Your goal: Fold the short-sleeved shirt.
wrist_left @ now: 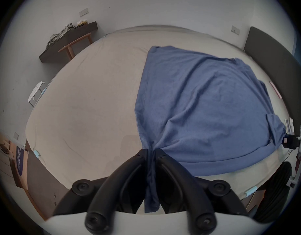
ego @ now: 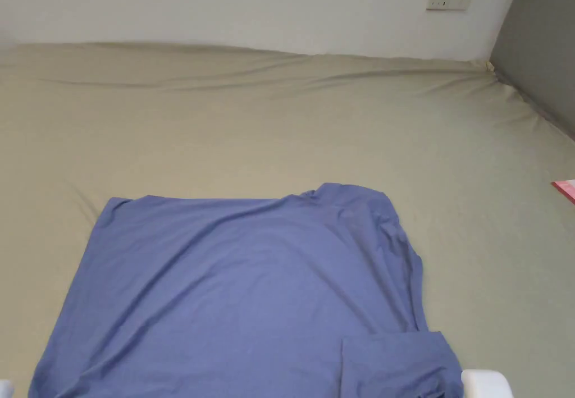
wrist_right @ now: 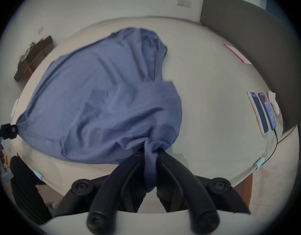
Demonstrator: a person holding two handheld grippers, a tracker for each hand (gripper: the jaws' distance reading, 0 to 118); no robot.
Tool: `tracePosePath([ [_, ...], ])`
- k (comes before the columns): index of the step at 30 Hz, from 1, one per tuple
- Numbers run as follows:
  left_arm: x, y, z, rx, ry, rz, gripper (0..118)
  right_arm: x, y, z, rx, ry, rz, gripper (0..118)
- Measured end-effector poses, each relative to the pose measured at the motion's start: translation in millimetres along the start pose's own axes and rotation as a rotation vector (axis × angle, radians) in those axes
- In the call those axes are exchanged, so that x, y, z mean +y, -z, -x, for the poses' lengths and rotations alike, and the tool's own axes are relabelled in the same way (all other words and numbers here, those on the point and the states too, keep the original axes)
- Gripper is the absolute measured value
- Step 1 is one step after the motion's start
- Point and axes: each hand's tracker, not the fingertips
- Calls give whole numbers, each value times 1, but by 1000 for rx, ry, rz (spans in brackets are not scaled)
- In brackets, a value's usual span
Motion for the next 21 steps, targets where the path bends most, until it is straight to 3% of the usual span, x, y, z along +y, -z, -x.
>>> tracePosePath([
  [5, 28, -12, 3, -47, -72, -106, 6, 36, -31, 2, 5, 1, -149, 9],
  [9, 58, -11, 1, -59, -104, -153, 6, 72, -24, -5, 10, 32, -173, 9],
  [14, 93, 19, -2, -69, -142, -144, 6, 115, 8, 2, -27, 33, -157, 9],
  [21, 120, 89, -15, -44, -132, -50, 6, 152, 89, 11, -77, 15, 1, 9],
])
